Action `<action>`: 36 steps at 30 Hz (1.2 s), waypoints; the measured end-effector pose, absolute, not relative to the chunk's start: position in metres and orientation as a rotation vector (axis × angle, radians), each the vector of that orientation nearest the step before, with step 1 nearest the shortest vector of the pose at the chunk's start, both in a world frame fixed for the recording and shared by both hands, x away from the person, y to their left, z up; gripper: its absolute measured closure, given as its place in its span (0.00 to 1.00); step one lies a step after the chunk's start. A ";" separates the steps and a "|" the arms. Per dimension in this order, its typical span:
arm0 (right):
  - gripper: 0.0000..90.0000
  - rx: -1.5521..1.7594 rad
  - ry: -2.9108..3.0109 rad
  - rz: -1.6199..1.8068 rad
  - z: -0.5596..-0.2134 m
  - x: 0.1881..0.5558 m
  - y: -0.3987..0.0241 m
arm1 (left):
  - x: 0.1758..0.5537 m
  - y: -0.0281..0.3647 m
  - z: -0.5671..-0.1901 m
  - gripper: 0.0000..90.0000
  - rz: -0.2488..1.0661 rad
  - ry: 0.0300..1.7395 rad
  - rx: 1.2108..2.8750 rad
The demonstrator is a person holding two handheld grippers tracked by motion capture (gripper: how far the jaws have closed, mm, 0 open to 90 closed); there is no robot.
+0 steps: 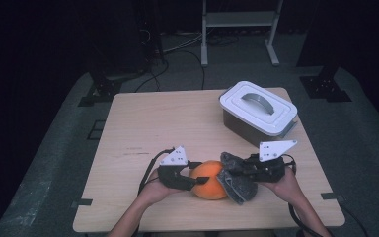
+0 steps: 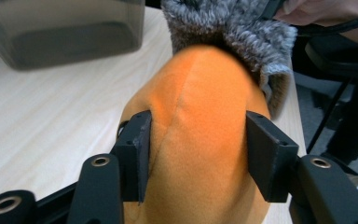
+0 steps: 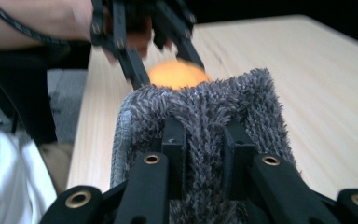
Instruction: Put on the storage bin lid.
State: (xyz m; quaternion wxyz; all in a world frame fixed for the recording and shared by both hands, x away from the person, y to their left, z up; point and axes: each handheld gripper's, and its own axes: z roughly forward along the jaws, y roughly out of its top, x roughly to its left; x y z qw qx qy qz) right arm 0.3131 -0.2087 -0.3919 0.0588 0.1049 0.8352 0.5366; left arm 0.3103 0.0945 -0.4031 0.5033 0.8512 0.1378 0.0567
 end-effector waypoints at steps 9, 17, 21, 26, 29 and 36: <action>0.82 0.348 2.622 1.544 -0.410 0.318 -0.206 | 0.316 0.107 -0.405 0.42 0.102 0.327 2.042; 0.82 0.357 2.648 1.546 -0.416 0.320 -0.209 | 0.328 0.112 -0.420 0.20 0.020 0.370 2.004; 0.82 0.363 2.650 1.535 -0.416 0.321 -0.209 | 0.327 0.113 -0.420 0.40 0.014 0.355 2.011; 0.83 0.356 2.569 1.591 -0.403 0.317 -0.205 | 0.321 0.109 -0.404 0.53 0.056 0.388 2.022; 0.83 0.307 2.522 1.683 -0.393 0.312 -0.195 | 0.315 0.104 -0.395 0.54 0.104 0.375 2.039; 0.83 0.313 2.596 1.569 -0.407 0.313 -0.189 | 0.317 0.111 -0.399 0.53 0.090 0.376 2.051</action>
